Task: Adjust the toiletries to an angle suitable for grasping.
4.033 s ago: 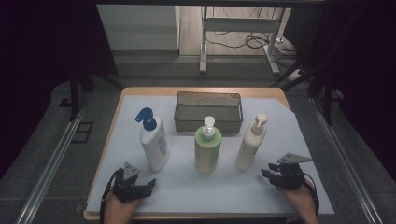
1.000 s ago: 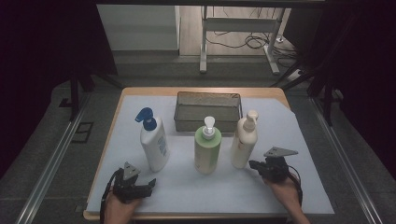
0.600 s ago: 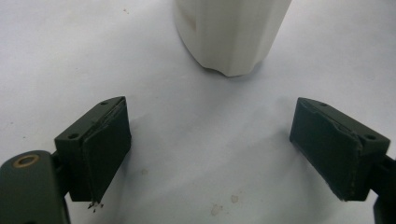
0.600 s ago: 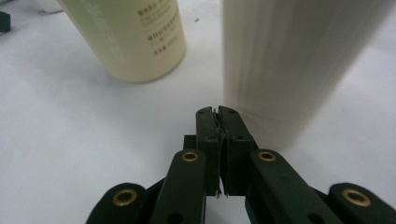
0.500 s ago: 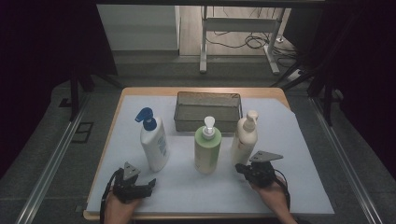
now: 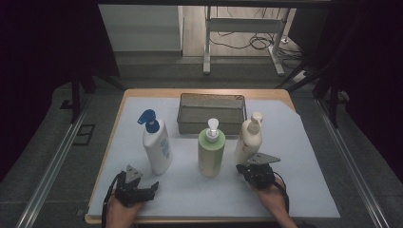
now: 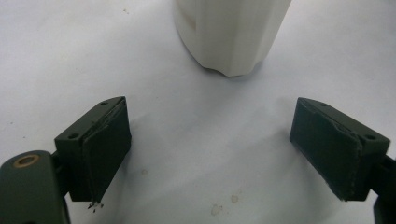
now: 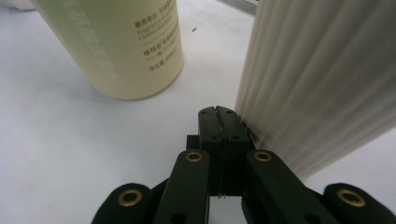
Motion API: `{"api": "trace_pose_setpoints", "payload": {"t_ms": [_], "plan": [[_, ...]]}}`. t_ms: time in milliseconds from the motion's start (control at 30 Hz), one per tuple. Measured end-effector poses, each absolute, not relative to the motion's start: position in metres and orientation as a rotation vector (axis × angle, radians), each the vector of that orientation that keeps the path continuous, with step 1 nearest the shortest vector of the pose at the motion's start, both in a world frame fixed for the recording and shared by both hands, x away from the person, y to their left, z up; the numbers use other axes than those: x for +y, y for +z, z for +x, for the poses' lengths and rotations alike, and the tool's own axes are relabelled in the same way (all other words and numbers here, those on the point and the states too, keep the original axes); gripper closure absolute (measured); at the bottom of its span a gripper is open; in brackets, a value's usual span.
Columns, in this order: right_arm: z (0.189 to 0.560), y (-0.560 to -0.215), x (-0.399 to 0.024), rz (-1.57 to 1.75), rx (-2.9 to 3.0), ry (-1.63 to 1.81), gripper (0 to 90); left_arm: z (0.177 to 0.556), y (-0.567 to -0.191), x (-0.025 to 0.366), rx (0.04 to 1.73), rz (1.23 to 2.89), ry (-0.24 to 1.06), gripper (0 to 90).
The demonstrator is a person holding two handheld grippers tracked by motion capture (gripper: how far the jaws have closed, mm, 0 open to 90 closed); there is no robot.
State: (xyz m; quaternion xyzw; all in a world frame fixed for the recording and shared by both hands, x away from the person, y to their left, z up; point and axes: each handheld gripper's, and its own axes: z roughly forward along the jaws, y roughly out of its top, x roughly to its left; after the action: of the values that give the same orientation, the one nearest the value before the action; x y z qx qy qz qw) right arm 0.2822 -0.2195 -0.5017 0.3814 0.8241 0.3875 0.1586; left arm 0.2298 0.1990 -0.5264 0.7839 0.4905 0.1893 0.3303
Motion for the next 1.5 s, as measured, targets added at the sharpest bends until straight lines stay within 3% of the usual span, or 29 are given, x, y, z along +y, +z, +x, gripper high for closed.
{"api": "trace_pose_setpoints", "payload": {"t_ms": [1100,1500], "plan": [[0.297,-0.502,-0.270,1.209,2.287,1.047,89.7,0.230,-0.526,0.199,1.283,2.050,0.495,12.3],[0.288,-0.492,-0.273,1.181,2.303,1.077,80.8,0.230,-0.526,0.199,1.283,2.049,0.495,12.3]]}}
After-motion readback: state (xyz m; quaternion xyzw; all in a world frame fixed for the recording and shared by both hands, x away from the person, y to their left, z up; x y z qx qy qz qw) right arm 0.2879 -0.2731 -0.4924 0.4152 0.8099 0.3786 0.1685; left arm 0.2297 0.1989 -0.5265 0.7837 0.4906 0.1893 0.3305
